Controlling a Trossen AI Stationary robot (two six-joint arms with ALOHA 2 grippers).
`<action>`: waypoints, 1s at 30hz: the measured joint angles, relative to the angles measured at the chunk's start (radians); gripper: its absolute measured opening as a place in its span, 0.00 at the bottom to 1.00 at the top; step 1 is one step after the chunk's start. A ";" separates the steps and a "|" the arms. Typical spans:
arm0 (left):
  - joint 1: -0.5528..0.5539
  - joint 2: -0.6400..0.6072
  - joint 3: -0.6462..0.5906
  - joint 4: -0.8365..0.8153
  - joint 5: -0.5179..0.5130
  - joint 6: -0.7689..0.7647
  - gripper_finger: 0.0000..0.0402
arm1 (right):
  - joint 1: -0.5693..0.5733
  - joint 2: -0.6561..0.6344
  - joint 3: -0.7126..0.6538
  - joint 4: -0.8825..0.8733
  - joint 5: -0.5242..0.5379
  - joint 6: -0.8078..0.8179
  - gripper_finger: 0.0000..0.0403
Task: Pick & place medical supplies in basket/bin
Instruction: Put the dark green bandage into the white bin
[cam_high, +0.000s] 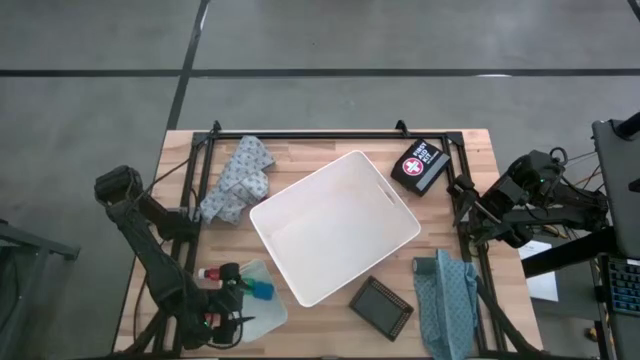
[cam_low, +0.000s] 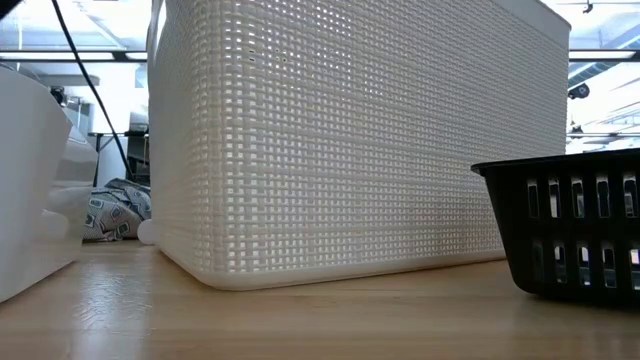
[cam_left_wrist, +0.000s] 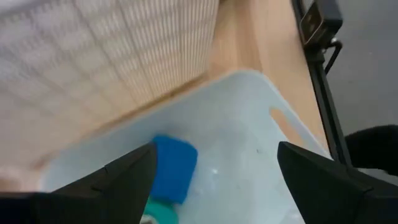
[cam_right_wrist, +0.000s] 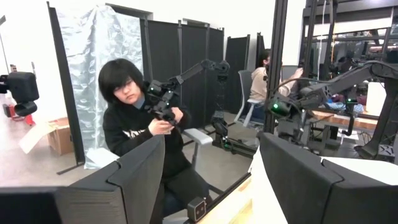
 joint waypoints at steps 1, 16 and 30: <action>0.000 0.000 0.008 0.001 -0.018 0.033 0.83 | 0.000 0.000 0.000 0.000 0.000 0.000 0.64; 0.012 0.000 0.223 0.065 -0.356 0.723 0.82 | 0.000 0.000 0.000 0.000 0.000 0.000 0.65; 0.009 0.000 0.264 0.088 -0.348 0.468 0.82 | 0.000 0.000 0.000 0.000 0.000 0.000 0.66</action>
